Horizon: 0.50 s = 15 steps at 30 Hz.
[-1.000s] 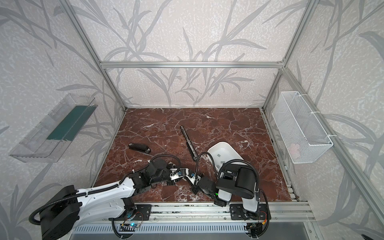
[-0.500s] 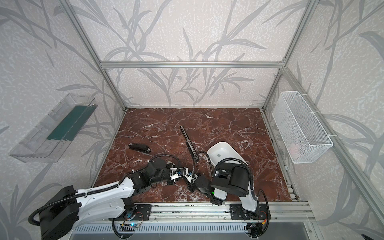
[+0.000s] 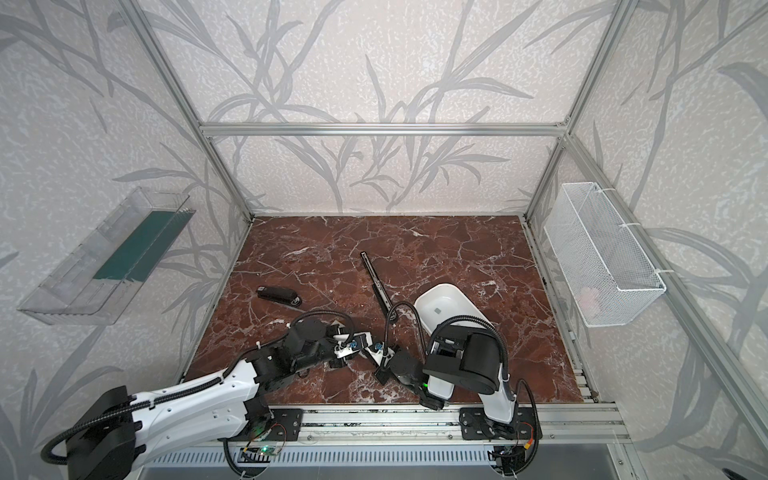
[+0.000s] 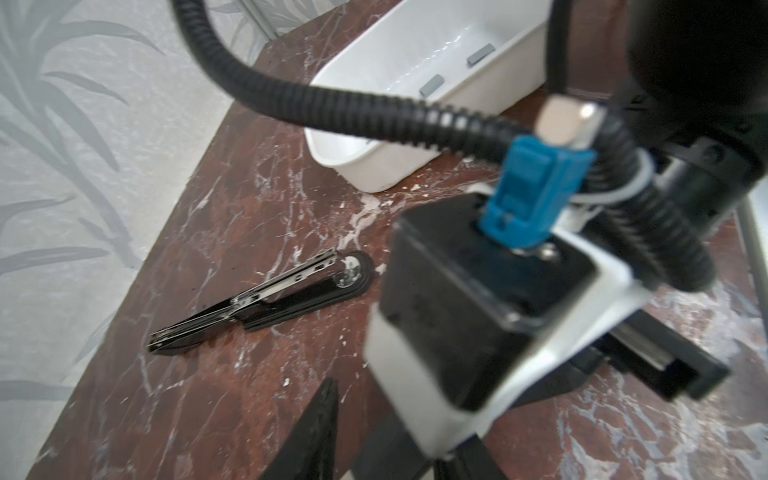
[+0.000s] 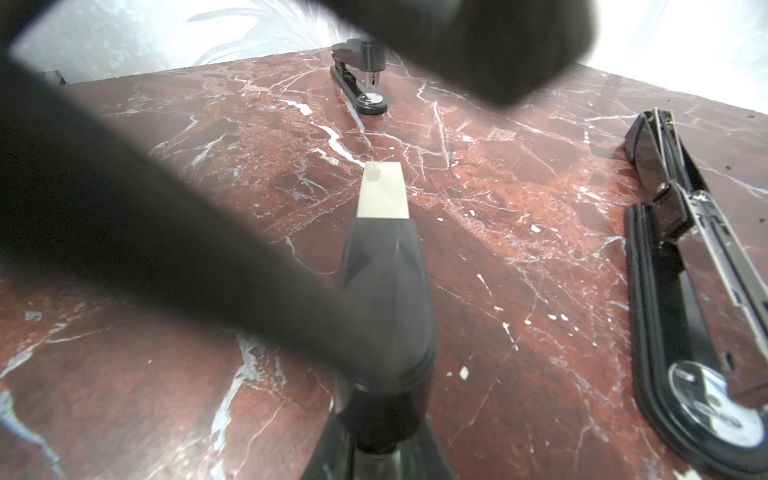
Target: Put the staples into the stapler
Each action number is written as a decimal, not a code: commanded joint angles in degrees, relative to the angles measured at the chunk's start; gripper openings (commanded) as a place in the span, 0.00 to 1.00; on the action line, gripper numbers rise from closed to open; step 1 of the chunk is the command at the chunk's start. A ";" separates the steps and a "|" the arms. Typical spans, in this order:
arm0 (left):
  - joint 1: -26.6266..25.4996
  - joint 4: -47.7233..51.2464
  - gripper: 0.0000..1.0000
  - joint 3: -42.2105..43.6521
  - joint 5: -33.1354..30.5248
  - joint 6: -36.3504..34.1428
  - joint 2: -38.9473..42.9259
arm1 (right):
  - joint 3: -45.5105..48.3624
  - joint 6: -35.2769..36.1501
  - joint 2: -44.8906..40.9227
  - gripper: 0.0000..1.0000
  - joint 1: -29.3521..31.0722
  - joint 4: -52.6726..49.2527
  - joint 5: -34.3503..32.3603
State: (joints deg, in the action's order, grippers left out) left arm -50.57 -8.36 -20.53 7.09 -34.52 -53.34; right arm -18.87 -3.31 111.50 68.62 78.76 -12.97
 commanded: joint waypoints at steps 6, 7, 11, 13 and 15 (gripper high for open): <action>-0.14 9.60 0.36 0.40 -8.69 -7.13 4.21 | 3.15 0.68 -5.73 0.11 0.20 1.75 1.18; -0.07 8.08 0.36 1.13 -8.66 -7.42 4.29 | 3.67 0.60 -6.38 0.11 0.21 1.75 1.36; -0.16 6.20 0.36 2.75 -4.58 -10.05 4.89 | 5.78 -0.27 -8.81 0.11 0.22 1.75 0.58; -0.25 4.60 0.36 3.82 -3.89 -10.49 5.71 | 6.72 -0.80 -9.28 0.12 -0.10 1.75 -0.12; -0.33 2.49 0.37 4.77 -2.81 -10.39 6.42 | 6.83 -1.48 -8.81 0.12 -0.26 1.75 0.00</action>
State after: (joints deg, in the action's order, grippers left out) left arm -50.59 -3.01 -17.21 2.00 -42.26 -48.27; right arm -12.43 -3.64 103.77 68.58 77.78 -11.77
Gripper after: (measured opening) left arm 0.367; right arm 0.173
